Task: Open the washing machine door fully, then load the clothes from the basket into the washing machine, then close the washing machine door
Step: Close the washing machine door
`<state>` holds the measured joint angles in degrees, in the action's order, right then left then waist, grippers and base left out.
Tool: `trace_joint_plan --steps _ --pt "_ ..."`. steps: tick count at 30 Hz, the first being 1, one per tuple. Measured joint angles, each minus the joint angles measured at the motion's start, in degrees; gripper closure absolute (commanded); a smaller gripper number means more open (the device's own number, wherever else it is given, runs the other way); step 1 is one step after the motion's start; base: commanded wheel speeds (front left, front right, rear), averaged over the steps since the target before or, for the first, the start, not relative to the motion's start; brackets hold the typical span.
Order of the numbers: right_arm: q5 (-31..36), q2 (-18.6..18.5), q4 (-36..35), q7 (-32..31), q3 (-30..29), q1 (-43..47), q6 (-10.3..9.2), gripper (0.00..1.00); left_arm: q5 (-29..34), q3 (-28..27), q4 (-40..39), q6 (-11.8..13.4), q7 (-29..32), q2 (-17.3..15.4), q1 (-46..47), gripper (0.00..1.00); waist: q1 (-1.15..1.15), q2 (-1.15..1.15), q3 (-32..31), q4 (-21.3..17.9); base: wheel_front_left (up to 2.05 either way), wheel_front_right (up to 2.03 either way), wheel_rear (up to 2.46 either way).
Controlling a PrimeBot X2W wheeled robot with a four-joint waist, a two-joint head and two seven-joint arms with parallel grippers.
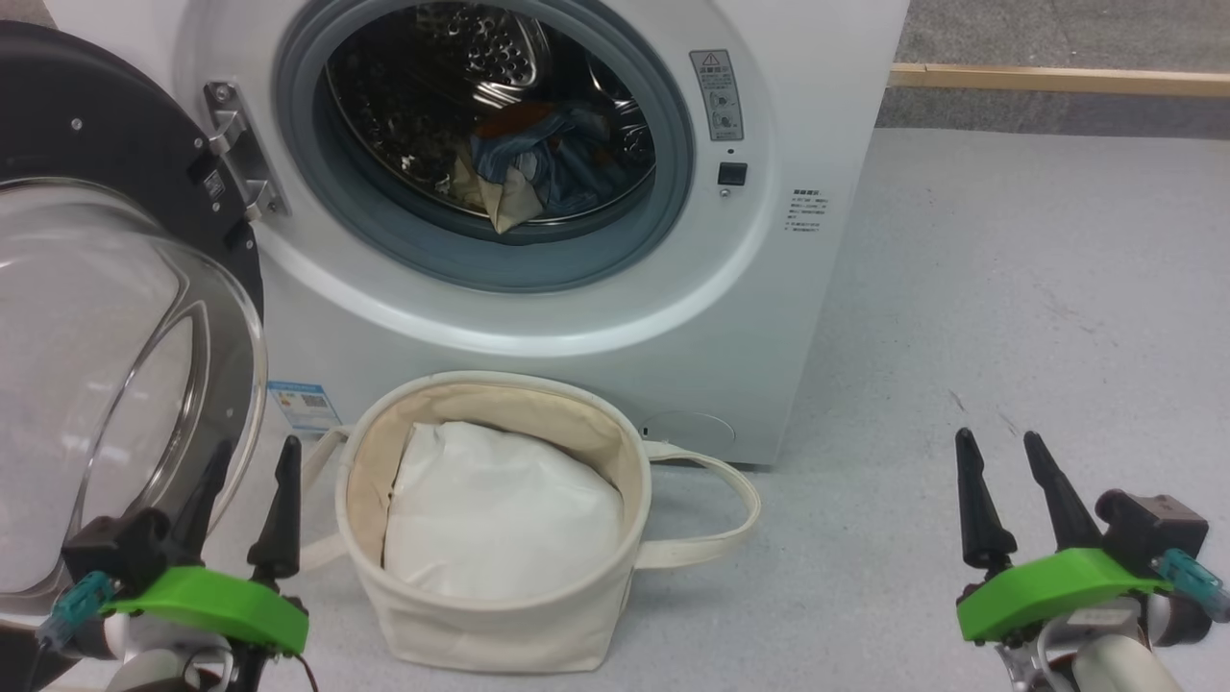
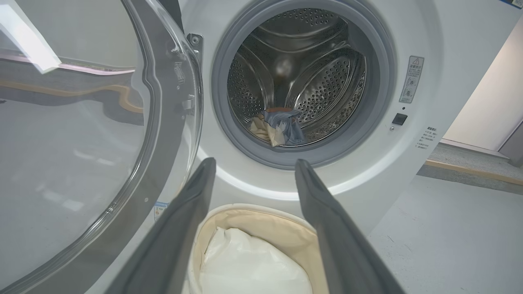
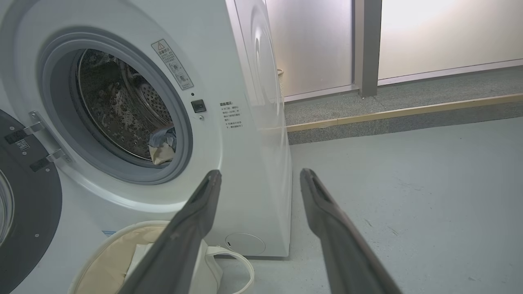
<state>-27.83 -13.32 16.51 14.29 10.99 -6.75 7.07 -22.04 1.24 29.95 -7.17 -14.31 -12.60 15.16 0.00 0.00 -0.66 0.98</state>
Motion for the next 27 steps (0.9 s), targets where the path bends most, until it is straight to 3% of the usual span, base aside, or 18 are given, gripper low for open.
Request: trace_joint_plan --steps 14,27 --pt "0.0 0.04 0.0 0.0 -0.04 0.01 0.0 0.0 0.65 0.07 0.12 0.15 0.0 -0.05 -0.01 0.0 0.0 0.0 -0.32 1.35 0.0 0.0 0.0" --pt "0.0 0.2 0.33 0.0 0.51 0.09 0.0 0.0 5.36 -1.93 -0.47 3.68 0.0 0.27 -0.2 0.0 0.0 0.0 -1.25 7.75 0.0 0.0 0.0"
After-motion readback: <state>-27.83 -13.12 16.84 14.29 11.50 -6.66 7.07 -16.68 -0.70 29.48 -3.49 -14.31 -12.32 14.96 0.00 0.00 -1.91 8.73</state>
